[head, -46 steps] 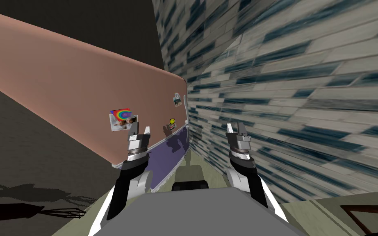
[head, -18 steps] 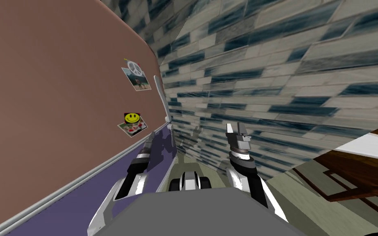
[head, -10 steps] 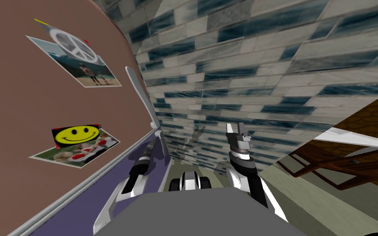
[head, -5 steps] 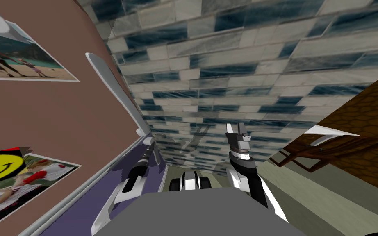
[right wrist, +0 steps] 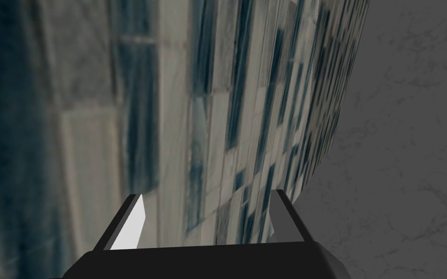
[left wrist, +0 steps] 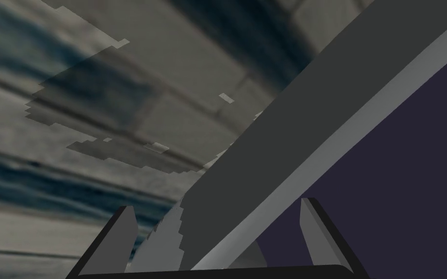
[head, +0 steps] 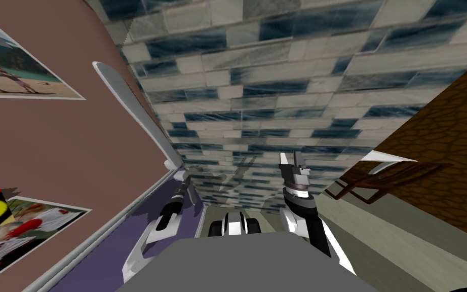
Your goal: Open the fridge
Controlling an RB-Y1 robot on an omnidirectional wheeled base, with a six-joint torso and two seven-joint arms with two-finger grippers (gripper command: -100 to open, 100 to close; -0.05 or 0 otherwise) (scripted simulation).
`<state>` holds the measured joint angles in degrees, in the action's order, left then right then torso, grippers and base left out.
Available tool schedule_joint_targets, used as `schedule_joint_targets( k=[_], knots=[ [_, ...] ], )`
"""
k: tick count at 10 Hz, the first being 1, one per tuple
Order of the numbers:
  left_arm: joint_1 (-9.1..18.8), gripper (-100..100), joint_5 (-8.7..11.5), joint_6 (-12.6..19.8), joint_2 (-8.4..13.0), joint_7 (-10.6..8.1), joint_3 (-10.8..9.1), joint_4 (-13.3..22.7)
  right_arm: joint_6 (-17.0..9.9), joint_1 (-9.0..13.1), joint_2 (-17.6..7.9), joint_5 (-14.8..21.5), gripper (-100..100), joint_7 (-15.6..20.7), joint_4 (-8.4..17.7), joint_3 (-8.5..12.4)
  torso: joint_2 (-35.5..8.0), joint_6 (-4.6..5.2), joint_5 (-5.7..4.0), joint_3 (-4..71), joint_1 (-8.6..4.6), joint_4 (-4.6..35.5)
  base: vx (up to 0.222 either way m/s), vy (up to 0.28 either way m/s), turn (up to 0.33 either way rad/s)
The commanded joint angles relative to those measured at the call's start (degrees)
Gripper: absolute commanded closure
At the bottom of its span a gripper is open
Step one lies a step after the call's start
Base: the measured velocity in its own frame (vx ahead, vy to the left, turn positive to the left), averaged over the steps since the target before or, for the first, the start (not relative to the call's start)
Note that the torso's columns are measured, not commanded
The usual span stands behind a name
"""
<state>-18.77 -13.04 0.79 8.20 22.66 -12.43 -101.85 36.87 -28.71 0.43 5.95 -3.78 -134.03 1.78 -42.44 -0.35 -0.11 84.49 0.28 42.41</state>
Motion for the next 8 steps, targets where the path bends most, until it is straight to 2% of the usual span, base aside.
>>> schedule_joint_targets(
  k=[1, 3, 4, 6, 7, 8],
  knots=[
    [4.6, -100, -1.6, -1.3, 0.1, 1.21, -3.32, 5.0, 0.0, 0.0, 0.0, 0.0, 0, 0.0, 0.0, 0.0, 0.0, -0.14, -0.09, 0.0, 0.2, 0.1, -0.098, -0.008, -0.057],
    [6.8, -100, -1.6, -1.3, 0.1, 1.21, -3.32, 7.8, 0.0, 0.0, 0.0, 0.0, 0, 0.0, 0.0, 0.0, 0.2, -0.23, -0.04, 0.1, 0.4, 0.0, -0.029, 0.0, 0.015],
    [9.0, -100, -2.9, -2.4, 0.2, 2.19, -5.32, 10.1, 0.0, 0.0, 0.0, 0.0, 0, 0.0, 0.0, 0.0, 0.4, -0.2, 0.01, 0.2, 0.45, -0.1, -0.086, -0.018, -0.054],
    [12.4, -100, -2.9, -2.4, 0.2, 2.19, -6.05, 14.1, 0.0, 0.0, 0.0, 0.0, 0, 0.0, 0.0, 0.0, 0.2, -0.32, 0.02, 0.1, 0.7, 0.0, -0.078, 0.001, -0.023],
    [14.0, -100, -4.2, -3.6, 0.3, 3.18, -7.65, 15.7, 0.0, 0.0, 0.0, 0.0, 0, 0.0, 0.0, 0.0, 0.4, -0.36, 0.02, 0.2, 0.78, 0.0, -0.094, -0.01, -0.054],
    [15.8, -100, -4.2, -3.6, 0.3, 3.18, -8.52, 17.8, 0.0, 0.0, 0.0, 0.0, 0, 0.0, 0.0, 0.0, 0.4, -0.37, -0.03, 0.2, 0.83, 0.0, -0.091, 0.003, -0.059]
  ],
)
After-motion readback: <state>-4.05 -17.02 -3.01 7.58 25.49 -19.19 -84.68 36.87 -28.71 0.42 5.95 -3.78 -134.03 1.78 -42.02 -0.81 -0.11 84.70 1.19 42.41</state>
